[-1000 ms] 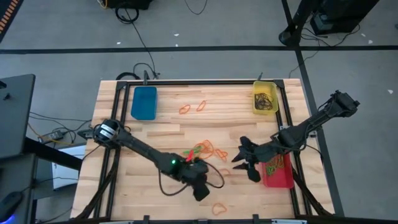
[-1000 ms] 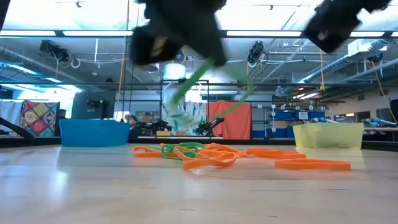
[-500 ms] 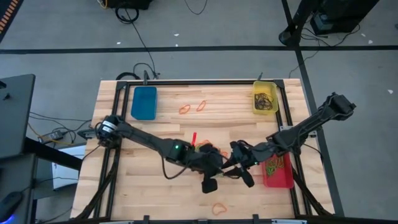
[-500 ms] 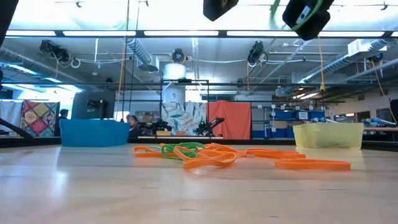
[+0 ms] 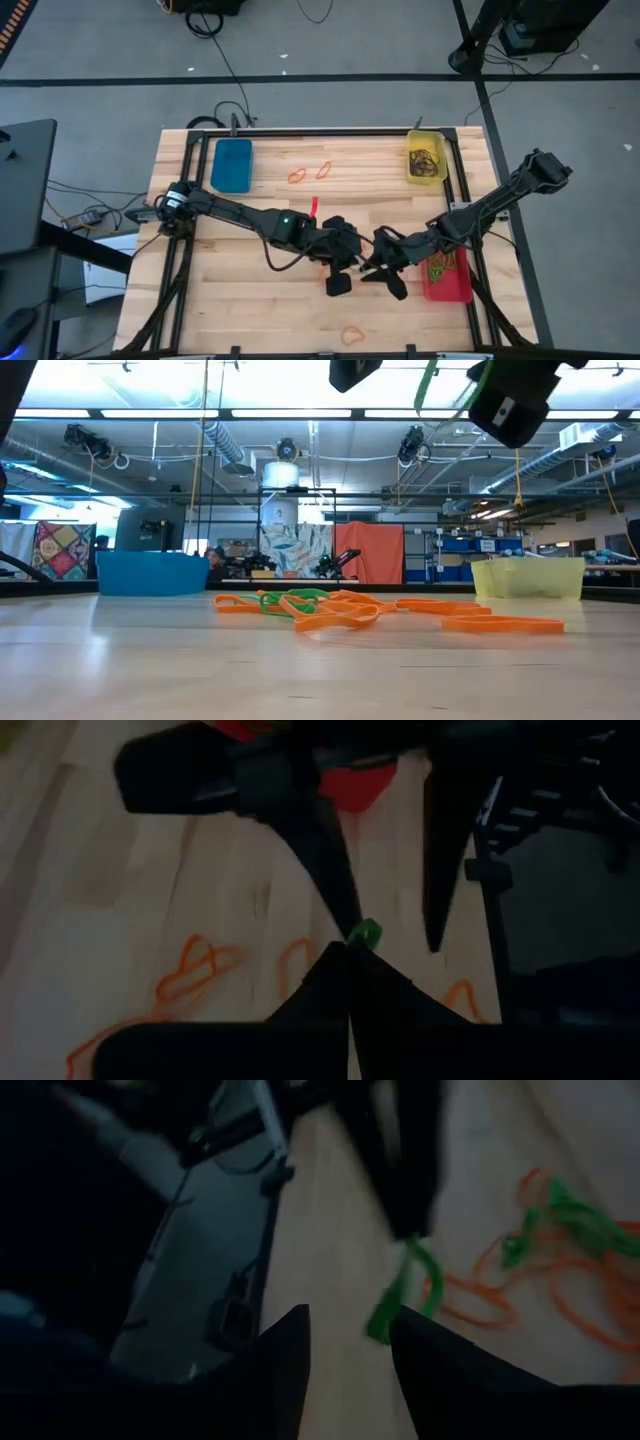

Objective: Sort rubber bands into baskets
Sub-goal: Put the green rubber band into the red bin

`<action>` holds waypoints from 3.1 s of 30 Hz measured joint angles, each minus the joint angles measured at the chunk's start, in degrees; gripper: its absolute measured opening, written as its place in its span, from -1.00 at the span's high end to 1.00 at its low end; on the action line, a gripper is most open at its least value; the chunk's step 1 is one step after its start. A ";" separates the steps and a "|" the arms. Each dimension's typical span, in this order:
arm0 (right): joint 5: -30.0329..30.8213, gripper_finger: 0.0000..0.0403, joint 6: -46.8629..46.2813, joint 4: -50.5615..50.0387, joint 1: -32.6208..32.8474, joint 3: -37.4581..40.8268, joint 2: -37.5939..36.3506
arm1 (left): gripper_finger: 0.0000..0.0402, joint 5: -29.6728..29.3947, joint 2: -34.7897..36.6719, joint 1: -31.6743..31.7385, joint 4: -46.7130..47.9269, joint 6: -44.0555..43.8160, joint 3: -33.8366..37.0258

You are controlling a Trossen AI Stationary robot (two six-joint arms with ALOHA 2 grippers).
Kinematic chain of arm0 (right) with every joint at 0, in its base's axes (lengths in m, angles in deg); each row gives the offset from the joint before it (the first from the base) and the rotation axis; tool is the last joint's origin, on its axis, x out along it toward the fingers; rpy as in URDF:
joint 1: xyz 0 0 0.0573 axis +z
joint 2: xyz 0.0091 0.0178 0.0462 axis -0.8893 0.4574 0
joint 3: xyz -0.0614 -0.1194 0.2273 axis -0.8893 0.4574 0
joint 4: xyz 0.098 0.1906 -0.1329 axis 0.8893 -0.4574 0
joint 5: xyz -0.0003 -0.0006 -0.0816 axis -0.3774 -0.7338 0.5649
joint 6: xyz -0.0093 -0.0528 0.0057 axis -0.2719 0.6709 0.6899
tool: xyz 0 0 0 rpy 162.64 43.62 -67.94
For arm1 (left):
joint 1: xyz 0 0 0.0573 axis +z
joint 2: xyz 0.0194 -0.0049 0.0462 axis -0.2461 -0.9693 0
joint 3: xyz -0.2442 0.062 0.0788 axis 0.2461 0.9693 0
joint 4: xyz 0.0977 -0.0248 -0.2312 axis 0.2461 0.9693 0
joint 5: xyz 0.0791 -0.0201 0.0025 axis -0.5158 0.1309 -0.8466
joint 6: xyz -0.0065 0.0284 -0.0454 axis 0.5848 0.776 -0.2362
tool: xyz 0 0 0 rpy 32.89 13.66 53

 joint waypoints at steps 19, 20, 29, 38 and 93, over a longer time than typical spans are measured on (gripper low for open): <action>1.40 0.98 -11.92 -12.16 -1.16 0.00 -0.65 | 0.77 0.57 0.00 2.53 7.31 -1.34 0.00; 0.36 0.98 -13.06 -14.03 -0.90 0.00 -0.87 | 0.76 0.12 0.00 2.62 8.03 -1.34 0.05; -14.56 0.99 -16.04 -20.65 3.19 0.00 -6.83 | 0.74 -2.05 0.02 2.64 9.62 -1.37 7.24; -22.13 0.99 -25.68 -45.90 9.97 0.00 -16.84 | 0.77 0.20 0.00 2.30 4.72 -8.88 13.81; 10.33 0.17 -37.65 -41.96 11.38 -0.02 -18.91 | 0.39 10.51 5.12 9.15 -1.79 -7.24 31.43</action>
